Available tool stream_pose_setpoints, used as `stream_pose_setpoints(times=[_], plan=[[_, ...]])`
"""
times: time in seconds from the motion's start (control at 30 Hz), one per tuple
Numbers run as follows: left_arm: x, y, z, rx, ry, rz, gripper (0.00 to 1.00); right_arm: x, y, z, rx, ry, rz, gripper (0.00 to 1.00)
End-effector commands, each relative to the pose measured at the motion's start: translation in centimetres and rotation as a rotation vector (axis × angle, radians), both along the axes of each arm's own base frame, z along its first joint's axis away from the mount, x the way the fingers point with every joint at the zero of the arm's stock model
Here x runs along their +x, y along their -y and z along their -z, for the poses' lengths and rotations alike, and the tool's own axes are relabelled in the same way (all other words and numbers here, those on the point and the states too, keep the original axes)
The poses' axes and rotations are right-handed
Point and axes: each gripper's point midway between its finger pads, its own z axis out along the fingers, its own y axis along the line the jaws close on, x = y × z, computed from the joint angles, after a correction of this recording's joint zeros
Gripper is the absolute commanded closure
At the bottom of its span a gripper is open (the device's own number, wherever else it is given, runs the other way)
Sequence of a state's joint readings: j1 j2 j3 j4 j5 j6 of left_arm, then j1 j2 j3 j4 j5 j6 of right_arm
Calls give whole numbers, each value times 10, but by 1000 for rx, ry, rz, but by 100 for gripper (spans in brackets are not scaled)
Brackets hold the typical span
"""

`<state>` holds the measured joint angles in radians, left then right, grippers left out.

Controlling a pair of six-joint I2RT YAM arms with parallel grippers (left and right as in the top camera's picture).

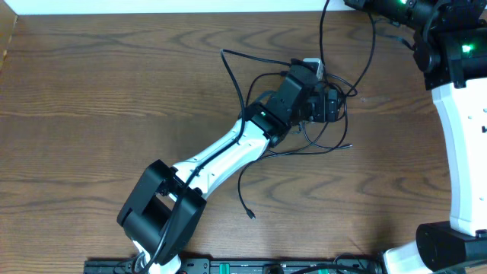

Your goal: Untangle cables

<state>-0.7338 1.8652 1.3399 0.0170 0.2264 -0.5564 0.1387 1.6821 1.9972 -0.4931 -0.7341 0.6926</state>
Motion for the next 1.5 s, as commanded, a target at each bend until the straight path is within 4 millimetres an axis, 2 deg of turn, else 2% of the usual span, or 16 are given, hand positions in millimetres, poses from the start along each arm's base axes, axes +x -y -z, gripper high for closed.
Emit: stream_pose_setpoints(times=[0.0, 0.13, 0.33, 0.47, 0.57, 0.67, 0.77, 0.9, 0.97, 1.13, 1.3, 1.4, 1.47], plan=[[2, 4, 1, -34, -20, -25, 17, -6, -1, -6, -6, 29, -19, 99], [0, 6, 1, -50, -38, -35, 17, -6, -2, -6, -8, 31, -20, 99], [-17, 23, 4, -45, -42, 7, 21, -6, -2, -6, -8, 32, -20, 99], [-25, 32, 18, -25, -61, 29, 25, -6, -2, -6, -8, 31, -20, 99], [-28, 36, 39, 0, -86, 37, 28, -7, -4, -6, -8, 30, -25, 99], [-29, 37, 52, 18, -104, 38, 40, -8, -6, -6, -13, 37, -32, 99], [-29, 37, 53, 19, -105, 38, 54, -8, -7, -5, -23, 41, -35, 99], [-26, 33, 44, 12, -93, 34, 69, -4, -2, 2, -57, 35, -1, 99], [-27, 29, 33, 5, -91, 42, 74, 3, 7, 13, -97, 10, 63, 99], [-34, -3, -1, 54, -74, 68, 77, 23, 52, 48, -250, -77, 310, 99], [-43, -54, -30, 136, -70, 61, 80, 32, 111, 75, -378, -164, 534, 99], [-42, -93, -59, 146, -41, 26, 81, 33, 149, 92, -439, -232, 639, 99], [-38, -112, -74, 140, -18, -7, 81, 33, 161, 100, -447, -265, 656, 99]])
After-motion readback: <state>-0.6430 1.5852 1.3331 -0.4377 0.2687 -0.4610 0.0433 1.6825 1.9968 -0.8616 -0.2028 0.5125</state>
